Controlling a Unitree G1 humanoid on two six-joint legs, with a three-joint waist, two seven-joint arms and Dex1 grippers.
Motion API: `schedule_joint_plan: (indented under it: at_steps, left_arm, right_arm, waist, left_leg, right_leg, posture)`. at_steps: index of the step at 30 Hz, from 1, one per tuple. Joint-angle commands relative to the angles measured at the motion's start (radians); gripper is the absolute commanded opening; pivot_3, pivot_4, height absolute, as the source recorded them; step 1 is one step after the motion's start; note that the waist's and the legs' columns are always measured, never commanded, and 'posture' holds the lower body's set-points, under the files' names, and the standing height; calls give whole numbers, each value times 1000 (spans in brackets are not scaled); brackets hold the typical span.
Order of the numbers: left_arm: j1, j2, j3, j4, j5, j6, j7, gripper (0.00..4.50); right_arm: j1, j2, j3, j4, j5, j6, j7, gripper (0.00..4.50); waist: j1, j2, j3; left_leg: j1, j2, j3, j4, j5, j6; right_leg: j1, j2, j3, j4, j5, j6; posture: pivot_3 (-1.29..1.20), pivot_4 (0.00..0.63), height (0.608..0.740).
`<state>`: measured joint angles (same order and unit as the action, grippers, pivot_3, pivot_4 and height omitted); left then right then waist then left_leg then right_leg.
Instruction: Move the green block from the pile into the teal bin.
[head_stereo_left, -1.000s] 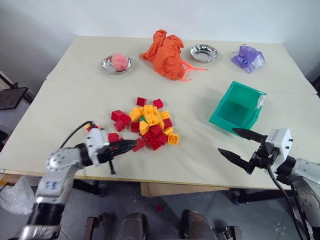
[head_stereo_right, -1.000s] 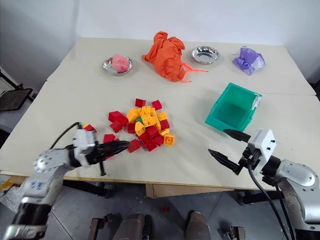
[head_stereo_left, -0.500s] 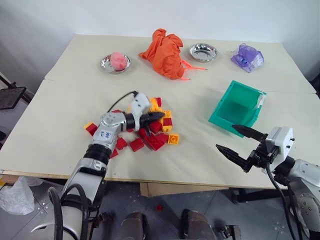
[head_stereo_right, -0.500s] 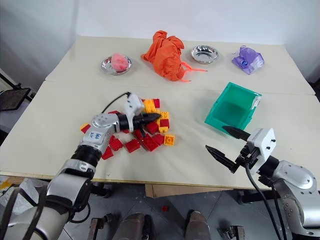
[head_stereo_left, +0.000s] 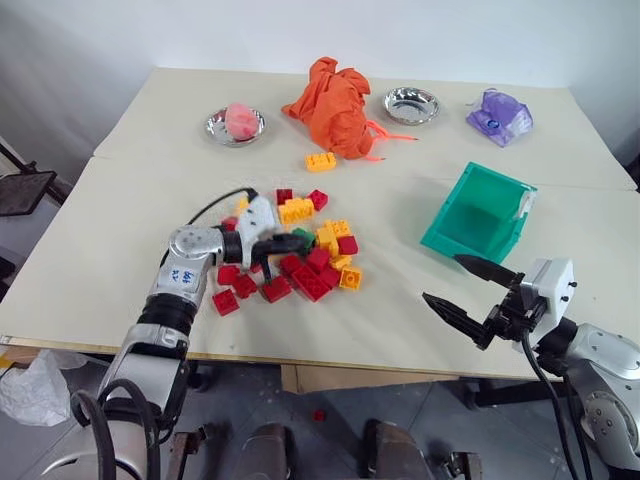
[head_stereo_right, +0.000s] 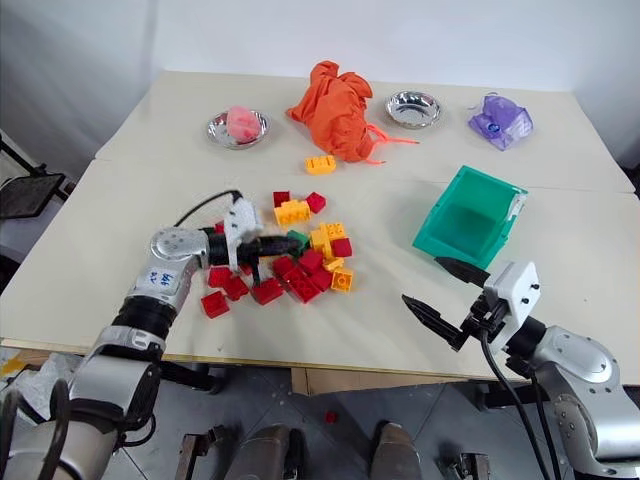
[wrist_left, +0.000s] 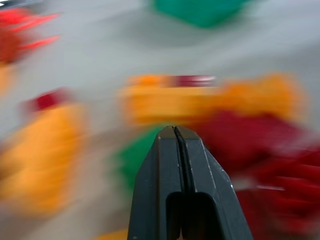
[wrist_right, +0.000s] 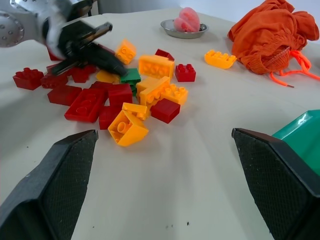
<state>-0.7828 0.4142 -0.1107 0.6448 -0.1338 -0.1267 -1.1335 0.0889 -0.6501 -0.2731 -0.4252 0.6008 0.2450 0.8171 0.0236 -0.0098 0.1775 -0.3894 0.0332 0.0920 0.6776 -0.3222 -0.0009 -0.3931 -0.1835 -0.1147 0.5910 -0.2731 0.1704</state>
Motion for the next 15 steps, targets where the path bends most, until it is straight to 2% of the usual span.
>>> schedule_joint_plan:
  at_steps: [1,4,9,12,15]
  left_arm:
    - [61,34,3,-124,-40,24,-64,17]
    - [108,56,48,-181,-80,47,-59,17]
    - [237,145,181,-312,-179,93,-38,17]
    - [322,206,265,-354,-200,104,9,580]
    - [403,248,348,-405,-244,152,44,1534]
  right_arm:
    - [-14,2,5,-20,17,6,12,4500]
    - [-26,-1,10,-13,17,12,17,4500]
    - [-44,-10,9,-5,22,29,29,4500]
    - [-71,-12,18,0,20,41,27,4500]
    - [-127,-16,47,-5,18,89,8,4500]
  waist:
    - [-2,0,0]
    - [-8,0,0]
    - [-12,0,0]
    - [-13,0,0]
    - [-19,0,0]
  left_leg:
    - [0,0,0,0,0,0]
    - [0,0,0,1,0,0]
    - [0,1,0,1,0,0]
    - [0,1,0,1,-1,1]
    - [0,1,-1,1,-1,0]
  right_leg:
    - [0,0,0,0,0,0]
    - [0,0,0,1,0,0]
    - [-1,0,0,1,0,0]
    - [0,0,0,1,0,0]
    - [0,0,1,1,0,0]
  posture:
    - [0,150,740]
    - [0,150,740]
    - [0,150,740]
    - [0,150,740]
    - [0,150,740]
